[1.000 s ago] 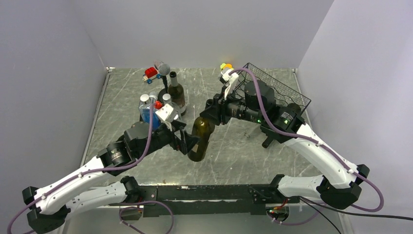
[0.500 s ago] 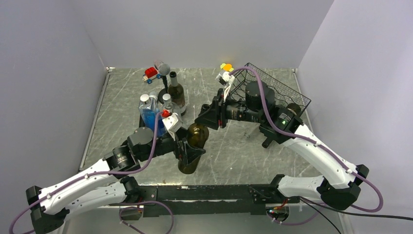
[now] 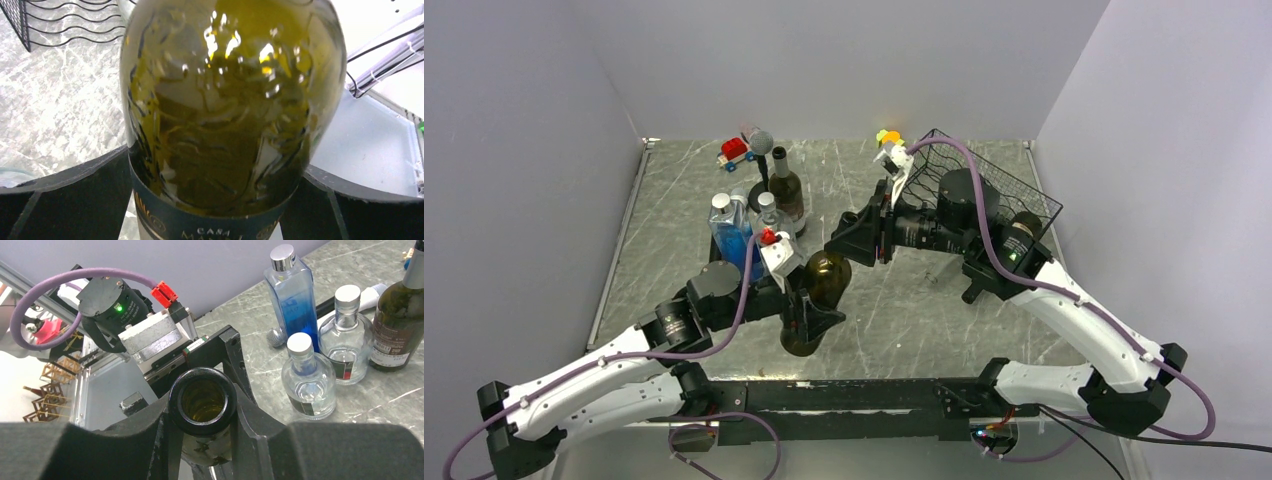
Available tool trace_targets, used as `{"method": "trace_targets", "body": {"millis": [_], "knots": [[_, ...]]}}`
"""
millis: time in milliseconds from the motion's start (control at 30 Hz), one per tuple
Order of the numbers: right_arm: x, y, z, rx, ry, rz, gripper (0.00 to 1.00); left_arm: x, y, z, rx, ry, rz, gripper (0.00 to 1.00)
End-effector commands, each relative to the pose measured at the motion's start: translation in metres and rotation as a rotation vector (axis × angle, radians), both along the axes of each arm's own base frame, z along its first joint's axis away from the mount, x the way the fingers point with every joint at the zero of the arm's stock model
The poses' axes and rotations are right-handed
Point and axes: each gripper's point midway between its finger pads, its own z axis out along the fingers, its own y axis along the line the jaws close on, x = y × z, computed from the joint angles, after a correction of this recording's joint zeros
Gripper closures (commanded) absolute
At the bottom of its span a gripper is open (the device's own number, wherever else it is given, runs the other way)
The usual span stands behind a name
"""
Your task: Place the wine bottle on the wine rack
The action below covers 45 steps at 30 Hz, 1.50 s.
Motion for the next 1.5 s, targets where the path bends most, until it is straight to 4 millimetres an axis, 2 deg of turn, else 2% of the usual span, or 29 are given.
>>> {"method": "trace_targets", "body": {"millis": [0,167,233,333,367,400,433,467,500,533,567,600,633,667,767,800,933,1033,1100,1167,1233,1300,1467], "knots": [[-0.025,-0.013,0.075,0.230,-0.107,0.051,1.00,-0.012,0.012,-0.002,0.068,-0.049,-0.054,0.01],[-0.025,-0.015,0.082,0.256,-0.120,0.044,1.00,-0.029,0.008,-0.005,0.067,-0.038,-0.154,0.01],[-0.025,-0.015,0.085,0.272,-0.122,0.047,1.00,-0.030,0.007,-0.006,0.070,-0.025,-0.159,0.03],[-0.026,-0.013,0.087,0.287,-0.115,0.053,1.00,-0.024,0.005,0.002,0.058,-0.019,-0.129,0.46],[-0.027,-0.013,0.087,0.287,-0.114,0.059,1.00,-0.022,0.005,0.006,0.054,-0.029,-0.121,0.66],[-0.027,-0.012,0.085,0.283,-0.110,0.063,1.00,-0.019,0.006,0.010,0.055,-0.037,-0.104,0.91],[-0.027,-0.012,0.084,0.278,-0.105,0.061,1.00,-0.013,0.009,0.015,0.057,-0.044,-0.068,0.98],[-0.025,-0.012,0.081,0.267,-0.098,0.055,1.00,-0.009,0.012,0.018,0.062,-0.056,-0.038,0.99],[-0.024,-0.012,0.077,0.254,-0.095,0.046,0.87,-0.005,0.015,0.022,0.069,-0.079,-0.017,0.99],[-0.022,-0.013,0.074,0.239,-0.094,0.034,0.69,-0.003,0.019,0.026,0.074,-0.109,-0.001,0.99],[-0.019,-0.015,0.070,0.225,-0.093,0.007,0.45,-0.001,0.024,0.030,0.084,-0.139,0.013,0.99],[-0.015,-0.018,0.066,0.209,-0.093,-0.021,0.26,0.001,0.029,0.034,0.102,-0.173,0.026,0.99],[-0.010,-0.021,0.062,0.196,-0.094,-0.055,0.11,0.004,0.035,0.038,0.119,-0.208,0.043,0.99],[-0.007,-0.025,0.058,0.184,-0.099,-0.088,0.03,0.005,0.039,0.044,0.134,-0.248,0.048,0.99],[0.002,-0.038,0.058,0.187,-0.113,-0.174,0.00,0.012,0.052,0.055,0.224,-0.377,0.056,0.99],[0.002,-0.041,0.061,0.196,-0.111,-0.188,0.00,0.016,0.058,0.065,0.253,-0.424,0.076,0.99],[0.002,-0.047,0.082,0.228,-0.088,-0.213,0.00,0.032,0.084,0.089,0.402,-0.583,0.139,0.99],[0.001,-0.051,0.096,0.260,-0.056,-0.231,0.01,0.037,0.096,0.103,0.471,-0.709,0.150,0.99],[-0.004,-0.053,0.107,0.310,-0.061,-0.211,0.05,0.041,0.096,0.106,0.521,-0.784,0.130,0.99],[-0.008,-0.055,0.115,0.330,-0.067,-0.197,0.06,0.044,0.092,0.101,0.603,-0.863,0.066,0.99],[-0.012,-0.059,0.122,0.334,-0.079,-0.189,0.06,0.054,0.094,0.096,0.684,-0.888,0.077,0.99],[-0.015,-0.062,0.123,0.330,-0.081,-0.186,0.05,0.062,0.094,0.094,0.740,-0.927,0.075,0.99],[-0.017,-0.062,0.113,0.272,-0.075,-0.168,0.00,0.067,0.087,0.108,0.767,-1.072,0.053,0.99]]}}
